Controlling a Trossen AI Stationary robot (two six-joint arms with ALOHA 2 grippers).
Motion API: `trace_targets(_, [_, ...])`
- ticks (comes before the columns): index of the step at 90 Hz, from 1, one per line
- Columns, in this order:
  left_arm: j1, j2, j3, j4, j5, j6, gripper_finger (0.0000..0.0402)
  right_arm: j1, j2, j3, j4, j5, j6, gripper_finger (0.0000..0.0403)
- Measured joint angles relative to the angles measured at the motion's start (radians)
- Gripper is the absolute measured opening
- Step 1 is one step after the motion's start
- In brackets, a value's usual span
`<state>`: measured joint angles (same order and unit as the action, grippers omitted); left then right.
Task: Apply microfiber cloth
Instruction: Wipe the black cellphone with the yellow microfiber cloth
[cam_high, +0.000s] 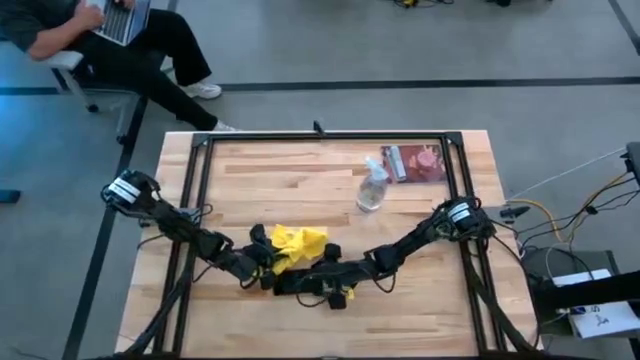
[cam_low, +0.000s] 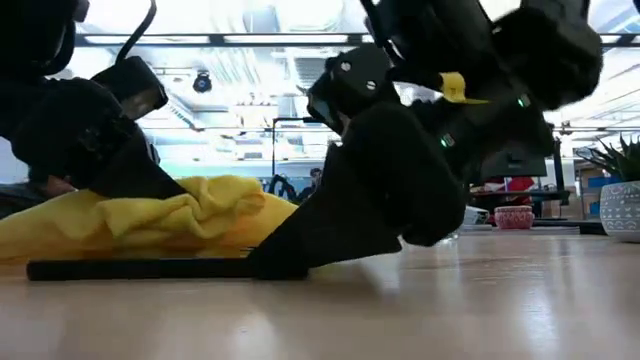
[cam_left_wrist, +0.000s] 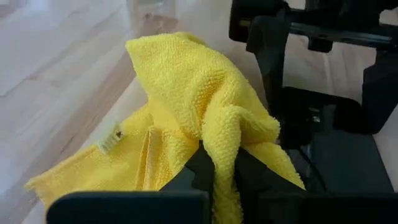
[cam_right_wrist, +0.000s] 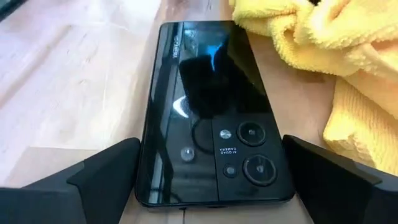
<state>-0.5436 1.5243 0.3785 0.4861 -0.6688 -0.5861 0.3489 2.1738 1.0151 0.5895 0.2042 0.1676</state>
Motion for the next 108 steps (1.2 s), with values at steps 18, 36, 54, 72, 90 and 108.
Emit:
trace_targets(18, [-0.003, -0.020, -0.001, -0.003, -0.004, 0.005, 0.0007, 0.002, -0.007, 0.017, 0.007, -0.004, -0.033, 0.0364])
trace_targets(36, [-0.004, -0.084, -0.001, -0.039, -0.023, 0.024, 0.0007, -0.007, -0.004, 0.046, 0.005, -0.014, -0.078, 0.0364])
trace_targets(54, [-0.004, -0.205, -0.001, -0.160, -0.026, 0.050, 0.0007, -0.010, -0.004, 0.054, 0.009, -0.012, -0.074, 0.0364])
trace_targets(72, [-0.004, -0.312, -0.001, -0.267, -0.031, 0.050, 0.0007, -0.019, -0.003, 0.092, 0.014, -0.031, -0.080, 0.0364])
trace_targets(90, [-0.009, -0.330, -0.001, -0.290, -0.031, 0.047, 0.0007, -0.029, -0.004, 0.122, 0.008, -0.078, -0.084, 0.0364])
trace_targets(108, [-0.014, -0.332, -0.001, -0.331, -0.029, 0.011, 0.0007, -0.037, 0.003, 0.126, 0.023, -0.082, -0.105, 0.0364])
